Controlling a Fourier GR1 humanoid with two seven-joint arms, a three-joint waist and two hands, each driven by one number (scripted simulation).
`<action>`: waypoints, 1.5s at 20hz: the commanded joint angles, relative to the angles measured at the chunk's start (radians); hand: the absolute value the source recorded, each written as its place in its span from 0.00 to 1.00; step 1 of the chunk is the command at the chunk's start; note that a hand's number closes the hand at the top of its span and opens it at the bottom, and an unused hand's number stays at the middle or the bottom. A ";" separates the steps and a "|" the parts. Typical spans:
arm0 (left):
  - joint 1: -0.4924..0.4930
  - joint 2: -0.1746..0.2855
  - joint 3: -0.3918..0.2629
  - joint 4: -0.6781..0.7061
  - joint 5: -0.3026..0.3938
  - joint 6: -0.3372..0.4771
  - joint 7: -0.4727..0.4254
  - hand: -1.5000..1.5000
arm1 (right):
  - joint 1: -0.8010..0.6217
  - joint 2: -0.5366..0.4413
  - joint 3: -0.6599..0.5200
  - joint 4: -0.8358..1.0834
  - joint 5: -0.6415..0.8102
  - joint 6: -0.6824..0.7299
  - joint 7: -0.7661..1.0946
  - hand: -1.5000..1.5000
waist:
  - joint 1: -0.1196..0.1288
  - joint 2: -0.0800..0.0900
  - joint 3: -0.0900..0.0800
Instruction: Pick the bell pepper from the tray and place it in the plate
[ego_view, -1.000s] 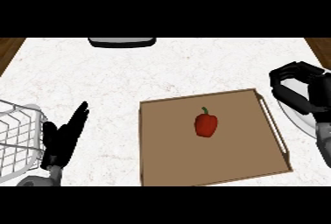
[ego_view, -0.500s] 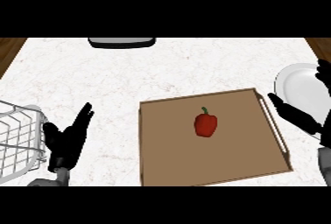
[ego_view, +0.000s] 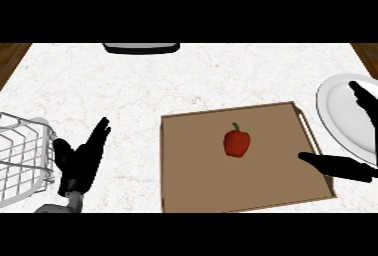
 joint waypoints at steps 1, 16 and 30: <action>0.004 -0.058 -0.065 -0.024 -0.016 0.023 0.056 0.50 | -0.063 -0.047 0.103 -0.061 0.045 0.144 0.226 0.00 | 0.019 0.006 -0.006; 0.013 -0.028 0.007 -0.015 0.000 -0.048 0.064 0.50 | -0.384 0.243 0.313 0.078 0.279 0.370 0.690 0.00 | 0.019 0.007 -0.003; 0.072 -0.073 0.006 -0.009 -0.058 -0.048 0.018 0.50 | -0.325 0.450 0.329 0.161 0.381 0.431 0.674 0.00 | 0.008 0.005 -0.002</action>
